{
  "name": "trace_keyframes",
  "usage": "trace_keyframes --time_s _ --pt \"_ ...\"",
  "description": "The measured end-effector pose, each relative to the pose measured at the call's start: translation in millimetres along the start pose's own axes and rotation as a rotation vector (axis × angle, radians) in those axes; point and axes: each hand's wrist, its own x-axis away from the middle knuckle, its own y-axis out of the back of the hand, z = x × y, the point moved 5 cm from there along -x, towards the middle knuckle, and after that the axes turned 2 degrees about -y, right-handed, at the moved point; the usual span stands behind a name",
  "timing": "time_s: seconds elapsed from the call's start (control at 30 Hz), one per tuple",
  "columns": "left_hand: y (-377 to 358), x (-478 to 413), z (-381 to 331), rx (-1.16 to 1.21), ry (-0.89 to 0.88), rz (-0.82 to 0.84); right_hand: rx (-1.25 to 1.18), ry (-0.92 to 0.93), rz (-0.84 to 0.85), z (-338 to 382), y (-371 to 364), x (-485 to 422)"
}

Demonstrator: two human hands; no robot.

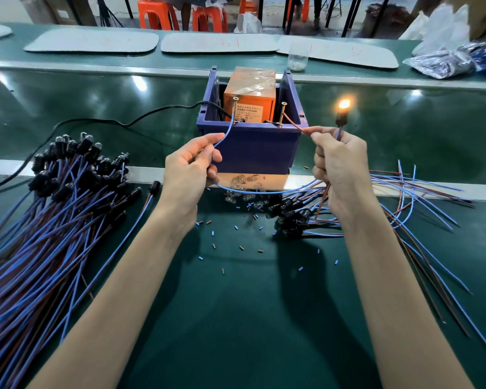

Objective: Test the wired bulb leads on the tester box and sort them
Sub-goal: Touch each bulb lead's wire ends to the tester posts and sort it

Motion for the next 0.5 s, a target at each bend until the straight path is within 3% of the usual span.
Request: trace_keyframes --time_s 0.5 --pt "-2.4 1.9 0.9 -0.001 0.017 -0.002 -0.05 -0.026 0.029 3.5 1.2 0.8"
